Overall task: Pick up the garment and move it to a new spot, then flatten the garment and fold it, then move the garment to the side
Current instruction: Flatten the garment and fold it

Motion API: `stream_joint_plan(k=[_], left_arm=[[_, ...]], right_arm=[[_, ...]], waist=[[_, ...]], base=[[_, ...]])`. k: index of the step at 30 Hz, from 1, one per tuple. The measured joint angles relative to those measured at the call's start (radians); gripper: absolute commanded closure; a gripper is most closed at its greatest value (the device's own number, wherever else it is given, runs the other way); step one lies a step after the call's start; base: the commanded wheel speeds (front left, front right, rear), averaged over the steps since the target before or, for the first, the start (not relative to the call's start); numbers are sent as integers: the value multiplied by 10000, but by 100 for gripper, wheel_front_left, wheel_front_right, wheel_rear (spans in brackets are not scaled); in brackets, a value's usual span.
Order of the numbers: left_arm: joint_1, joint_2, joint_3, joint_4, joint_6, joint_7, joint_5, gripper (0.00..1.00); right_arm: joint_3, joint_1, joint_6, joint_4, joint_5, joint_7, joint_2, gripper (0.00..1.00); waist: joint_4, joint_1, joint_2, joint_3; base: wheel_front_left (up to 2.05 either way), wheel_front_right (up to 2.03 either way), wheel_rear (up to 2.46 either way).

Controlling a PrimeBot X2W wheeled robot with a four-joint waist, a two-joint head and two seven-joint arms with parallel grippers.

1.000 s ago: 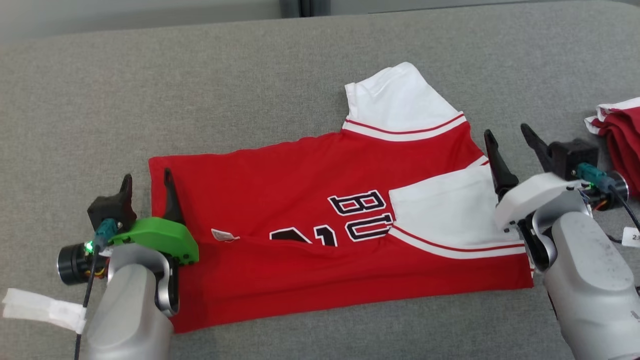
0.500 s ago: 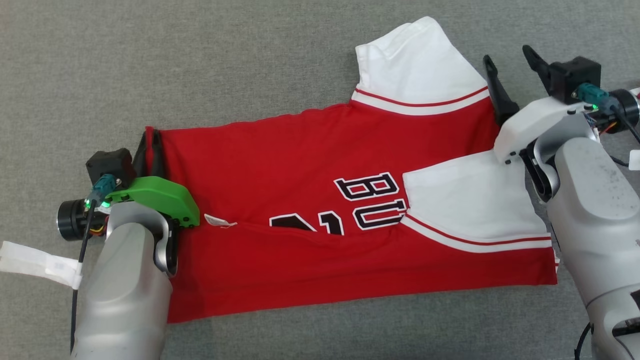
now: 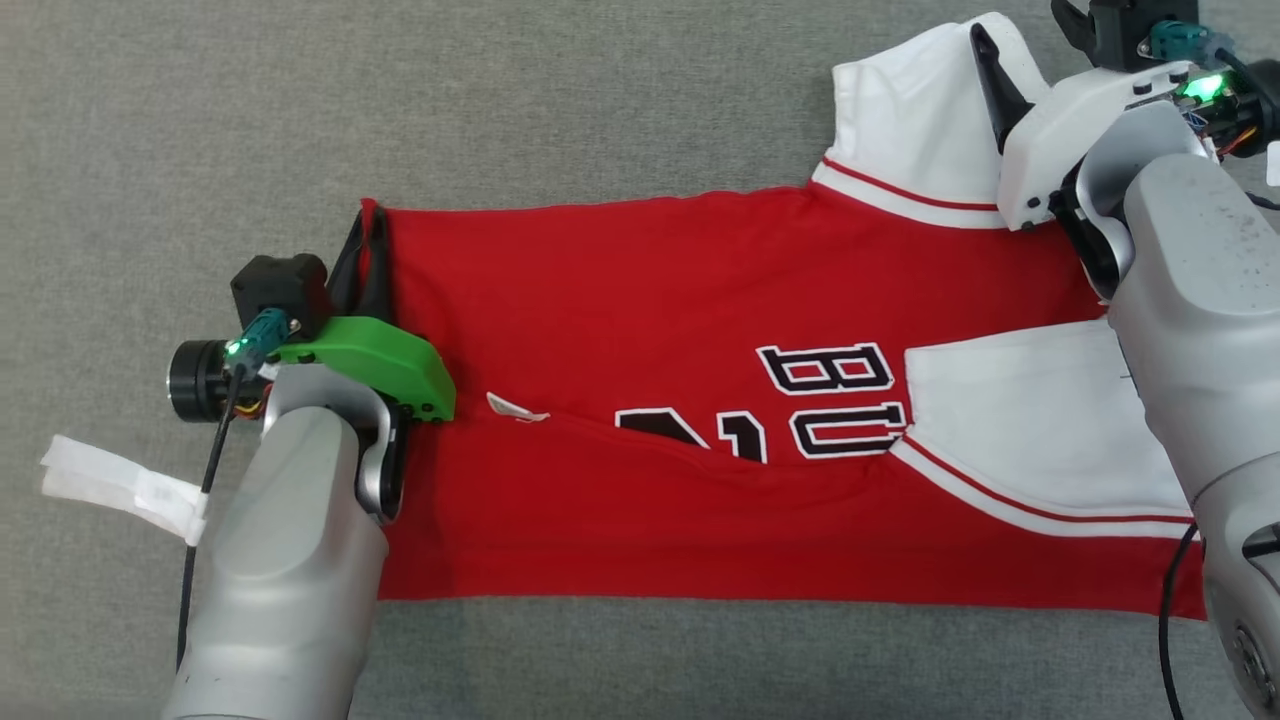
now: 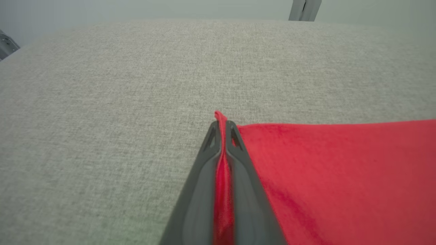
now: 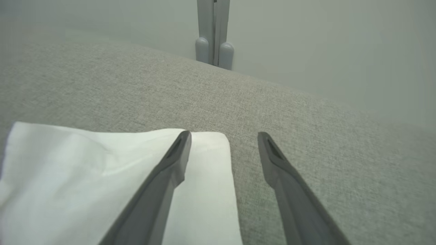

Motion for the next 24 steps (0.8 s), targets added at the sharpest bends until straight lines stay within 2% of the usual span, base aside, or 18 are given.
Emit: stream_joint_plan(k=[4,5,6,7,12,18,19,24], left_arm=[[-5,0,-604,-249,155,2,-477,100],[-7,-2,-742,-311,201,4,-548,100],[-9,-4,-828,-353,245,2,-596,100],[-11,-4,-932,-401,301,2,-663,100],[-18,-4,-1068,-746,554,4,-846,100],[68,-19,-357,-1760,675,4,-360,100],[836,-21,738,-2255,491,4,337,100],[1380,-15,1168,-2151,228,4,640,100]], right_arm=[[13,-300,0,692,128,399,-12,0],[29,-403,0,821,125,428,-36,24],[-6,-488,0,905,128,439,-40,67],[-81,-574,0,1020,150,407,-44,100],[-159,-702,2,1135,140,-431,-104,100],[-673,-878,2,708,92,-1507,-88,100],[-1051,624,0,-2201,750,-1580,171,100],[-1007,2168,0,-3465,1492,-1582,184,100]], waist=[[281,0,0,158],[341,0,0,202],[382,0,0,234],[434,0,0,281],[492,0,0,383],[268,0,0,210],[-229,0,0,-476],[-542,0,1,-948]], base=[[0,0,0],[0,0,0],[0,0,0],[0,0,0],[0,0,0],[0,0,0],[0,0,0],[0,0,0]])
